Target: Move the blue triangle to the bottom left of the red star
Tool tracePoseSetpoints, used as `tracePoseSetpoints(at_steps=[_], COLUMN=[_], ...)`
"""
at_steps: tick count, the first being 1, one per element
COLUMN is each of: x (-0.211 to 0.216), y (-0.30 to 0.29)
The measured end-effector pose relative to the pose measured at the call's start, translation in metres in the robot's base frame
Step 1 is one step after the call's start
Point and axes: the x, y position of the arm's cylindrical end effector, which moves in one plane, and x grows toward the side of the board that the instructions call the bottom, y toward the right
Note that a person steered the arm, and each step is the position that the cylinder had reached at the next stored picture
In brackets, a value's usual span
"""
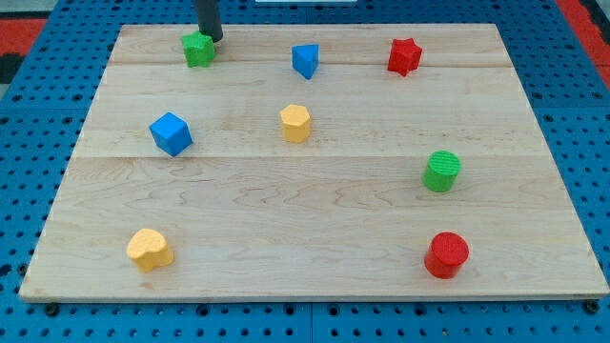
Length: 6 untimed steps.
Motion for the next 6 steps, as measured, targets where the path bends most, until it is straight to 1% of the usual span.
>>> tracePoseSetpoints(at_steps=[1,2,3,4,5,6], x=[-0.004,0.036,0.103,0.120,0.120,0.179], y=[0.057,0.132,0.156,0.202,0.270,0.348])
